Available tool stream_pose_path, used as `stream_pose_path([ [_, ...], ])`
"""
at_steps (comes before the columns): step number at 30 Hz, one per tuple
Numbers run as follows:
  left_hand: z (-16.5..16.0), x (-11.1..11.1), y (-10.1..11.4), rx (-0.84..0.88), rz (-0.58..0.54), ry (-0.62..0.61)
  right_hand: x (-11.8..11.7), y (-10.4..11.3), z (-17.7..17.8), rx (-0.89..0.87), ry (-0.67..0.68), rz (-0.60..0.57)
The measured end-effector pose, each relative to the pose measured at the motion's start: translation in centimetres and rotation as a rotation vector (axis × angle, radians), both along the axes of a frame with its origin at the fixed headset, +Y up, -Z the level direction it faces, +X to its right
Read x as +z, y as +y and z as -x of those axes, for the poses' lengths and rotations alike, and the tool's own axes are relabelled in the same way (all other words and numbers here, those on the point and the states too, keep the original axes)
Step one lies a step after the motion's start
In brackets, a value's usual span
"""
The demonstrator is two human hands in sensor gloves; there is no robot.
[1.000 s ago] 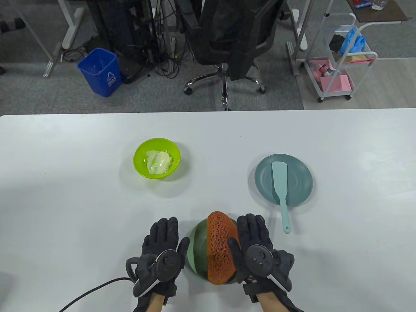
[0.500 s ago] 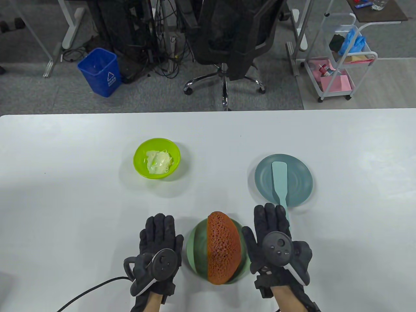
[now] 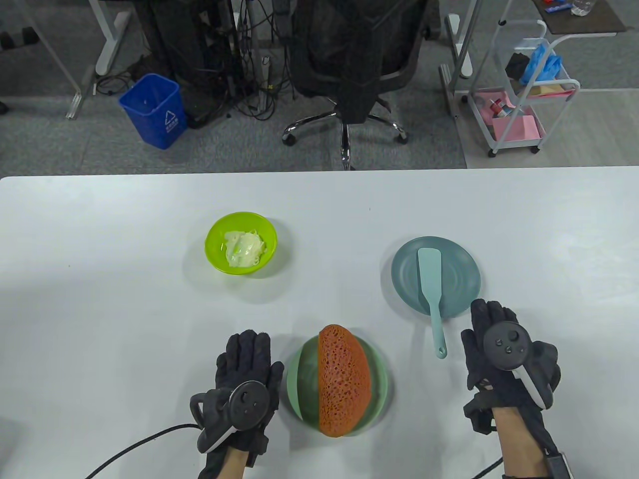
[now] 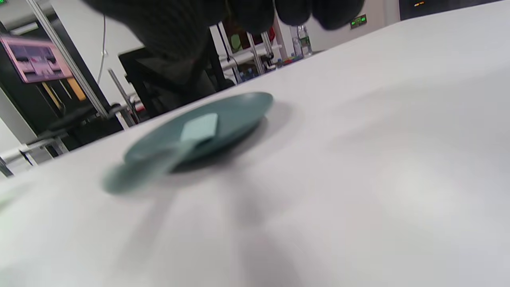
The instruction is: Dip dessert spatula into salad dressing and spread onto bread slice
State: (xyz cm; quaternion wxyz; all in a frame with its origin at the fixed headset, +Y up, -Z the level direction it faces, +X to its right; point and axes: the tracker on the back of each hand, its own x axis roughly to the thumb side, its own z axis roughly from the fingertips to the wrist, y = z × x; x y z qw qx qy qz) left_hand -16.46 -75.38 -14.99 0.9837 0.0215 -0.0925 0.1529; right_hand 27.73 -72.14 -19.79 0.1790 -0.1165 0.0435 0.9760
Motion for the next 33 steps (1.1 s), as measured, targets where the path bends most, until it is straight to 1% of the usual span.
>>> stream_pose_path([
  [3,0.1,-0.1,0.0,0.000,-0.002,0.000,-0.5,-1.7,-0.5,-0.111,0.074,0.061],
  [8,0.2,-0.1,0.0,-0.002,0.003,0.001,-1.3,-3.5,-0.1,-0.103,0.116,0.083],
  [12,0.4,-0.1,0.0,0.000,0.008,0.006,-2.1,-4.1,0.3,-0.096,0.135,0.116],
  [21,0.8,-0.3,-0.1,0.017,0.029,0.019,-3.4,-4.7,2.1,-0.012,0.251,0.109],
  [24,1.1,-0.3,-0.1,0.035,0.028,0.028,-3.9,-4.9,2.9,0.011,0.289,0.147],
  [33,1.4,-0.4,-0.2,0.040,0.044,0.031,-5.1,-5.3,3.2,-0.068,0.303,0.133],
])
